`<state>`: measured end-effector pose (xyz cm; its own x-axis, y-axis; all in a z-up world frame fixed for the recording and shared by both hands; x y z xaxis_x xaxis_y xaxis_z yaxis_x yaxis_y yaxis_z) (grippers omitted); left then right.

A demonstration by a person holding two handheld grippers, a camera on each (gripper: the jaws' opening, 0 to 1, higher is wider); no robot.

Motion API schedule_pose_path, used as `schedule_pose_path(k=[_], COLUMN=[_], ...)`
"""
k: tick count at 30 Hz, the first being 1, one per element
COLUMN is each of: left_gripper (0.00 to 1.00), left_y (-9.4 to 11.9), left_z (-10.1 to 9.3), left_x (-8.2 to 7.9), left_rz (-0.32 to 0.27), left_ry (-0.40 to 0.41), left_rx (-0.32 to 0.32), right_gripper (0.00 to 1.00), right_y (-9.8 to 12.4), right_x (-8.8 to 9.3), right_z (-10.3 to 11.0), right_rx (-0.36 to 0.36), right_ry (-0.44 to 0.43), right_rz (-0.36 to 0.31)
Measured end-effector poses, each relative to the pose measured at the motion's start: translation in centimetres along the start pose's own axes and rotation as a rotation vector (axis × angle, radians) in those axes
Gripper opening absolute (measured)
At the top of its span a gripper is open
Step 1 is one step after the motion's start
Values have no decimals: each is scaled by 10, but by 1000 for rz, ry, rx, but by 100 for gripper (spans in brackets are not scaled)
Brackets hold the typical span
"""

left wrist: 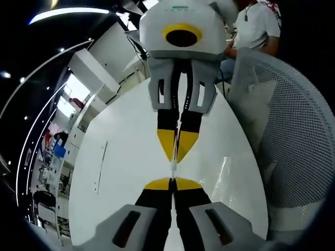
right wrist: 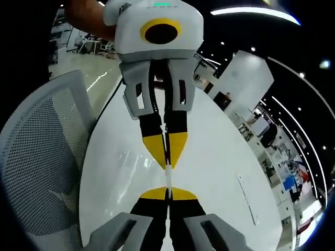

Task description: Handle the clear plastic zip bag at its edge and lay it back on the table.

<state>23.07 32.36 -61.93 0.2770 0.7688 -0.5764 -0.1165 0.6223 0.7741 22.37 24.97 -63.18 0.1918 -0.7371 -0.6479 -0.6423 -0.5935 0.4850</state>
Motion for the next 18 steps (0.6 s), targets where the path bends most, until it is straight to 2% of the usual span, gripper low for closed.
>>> schedule_pose_path(k=[9, 18], left_gripper=[0, 0], left_y=[-7, -11], left_z=[-2, -4], left_x=[4, 1], left_rz=[31, 47], left_ry=[-5, -11], left_rx=[7, 21], right_gripper=[2, 0], right_y=[6, 6], right_x=[-3, -4], right_z=[0, 2], right_rx=[-3, -17], right_ry=[-11, 12], right_rz=[8, 24])
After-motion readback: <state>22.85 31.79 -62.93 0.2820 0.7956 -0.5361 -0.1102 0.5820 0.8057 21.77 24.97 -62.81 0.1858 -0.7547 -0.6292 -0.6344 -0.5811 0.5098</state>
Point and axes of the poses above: the point that each gripper's makers call its tool centre point, and the gripper's own axes: y roughly backward along the fingers, z roughly to its left, x roughly out of its underside, the point moved 5 cm from there along y, roughly backward along the fingers, and after that the axes turned 15 degrees about x, right-handed, at the moved point
